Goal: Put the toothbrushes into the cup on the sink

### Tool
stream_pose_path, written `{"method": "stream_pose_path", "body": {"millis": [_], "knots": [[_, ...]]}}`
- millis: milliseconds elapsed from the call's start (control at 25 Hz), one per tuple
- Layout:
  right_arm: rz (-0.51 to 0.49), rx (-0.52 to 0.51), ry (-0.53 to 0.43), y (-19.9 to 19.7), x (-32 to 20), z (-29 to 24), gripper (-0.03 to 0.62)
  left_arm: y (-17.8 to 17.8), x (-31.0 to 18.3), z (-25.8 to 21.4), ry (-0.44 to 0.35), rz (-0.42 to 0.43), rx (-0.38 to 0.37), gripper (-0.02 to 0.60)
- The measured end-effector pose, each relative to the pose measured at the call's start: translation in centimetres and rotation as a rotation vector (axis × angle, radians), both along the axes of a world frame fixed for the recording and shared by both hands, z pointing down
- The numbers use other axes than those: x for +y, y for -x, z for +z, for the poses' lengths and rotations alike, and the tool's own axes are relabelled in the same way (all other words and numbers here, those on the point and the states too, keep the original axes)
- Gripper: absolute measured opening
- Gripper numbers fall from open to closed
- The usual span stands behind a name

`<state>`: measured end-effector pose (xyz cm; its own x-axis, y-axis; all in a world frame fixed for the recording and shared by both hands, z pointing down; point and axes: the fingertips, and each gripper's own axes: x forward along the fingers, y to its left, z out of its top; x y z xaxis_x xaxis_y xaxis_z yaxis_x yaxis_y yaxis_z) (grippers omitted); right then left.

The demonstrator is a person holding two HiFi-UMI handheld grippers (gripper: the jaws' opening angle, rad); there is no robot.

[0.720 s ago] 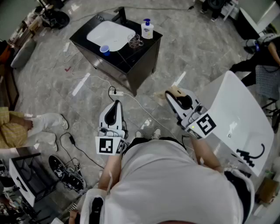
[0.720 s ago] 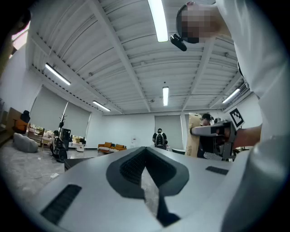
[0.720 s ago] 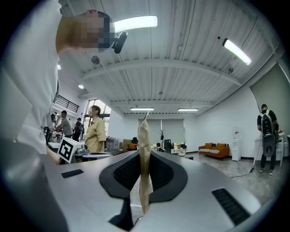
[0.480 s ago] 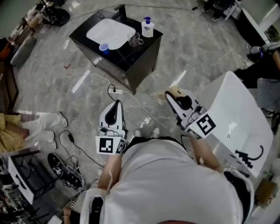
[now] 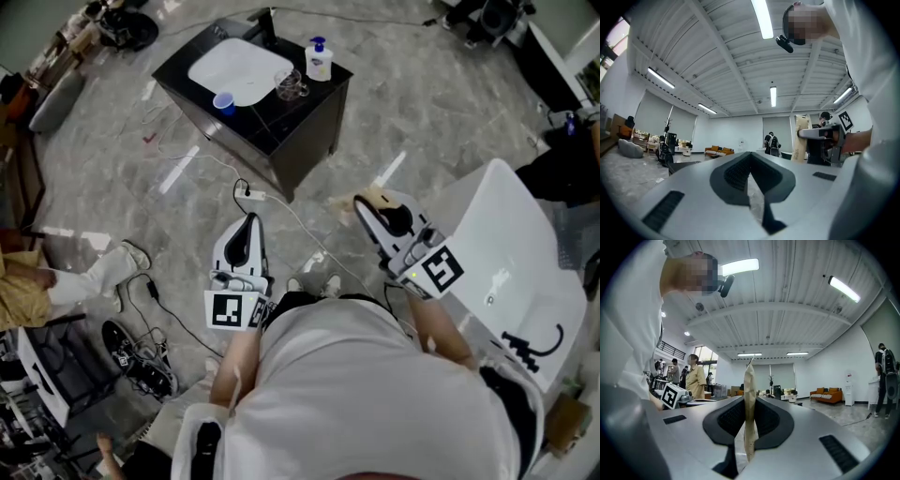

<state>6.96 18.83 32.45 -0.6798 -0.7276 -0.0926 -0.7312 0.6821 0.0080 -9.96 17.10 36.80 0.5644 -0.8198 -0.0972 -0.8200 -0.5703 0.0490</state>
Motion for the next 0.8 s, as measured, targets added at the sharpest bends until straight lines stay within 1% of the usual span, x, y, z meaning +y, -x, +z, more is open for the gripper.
{"method": "stream_pose_path", "body": {"millis": [80, 240, 400, 600, 800], "knots": [[-0.016, -0.003, 0.003, -0.4, 0.0, 0.3, 0.056, -0.4, 0.0, 0.1, -0.001, -0.009, -0.003, 0.003], [-0.05, -0.026, 0.018, -2.3, -0.5, 0.9, 0.056, -2.4, -0.5, 0.5, 0.013, -0.027, -0.012, 0.003], [-0.056, -0.026, 0.038, -3.4, -0.7, 1.8, 0.057, -3.4, -0.7, 0.7, 0.013, -0.034, -0.021, 0.003], [-0.082, -0.05, 0.048, -4.1, -1.1, 2.3, 0.055, -4.0, -0.7, 0.6, 0.013, -0.058, -0.031, 0.003], [-0.114, -0.059, 0.046, -3.7, -1.3, 2.3, 0.057, -3.8, -0.7, 1.0, 0.026, -0.086, -0.037, 0.003]]}}
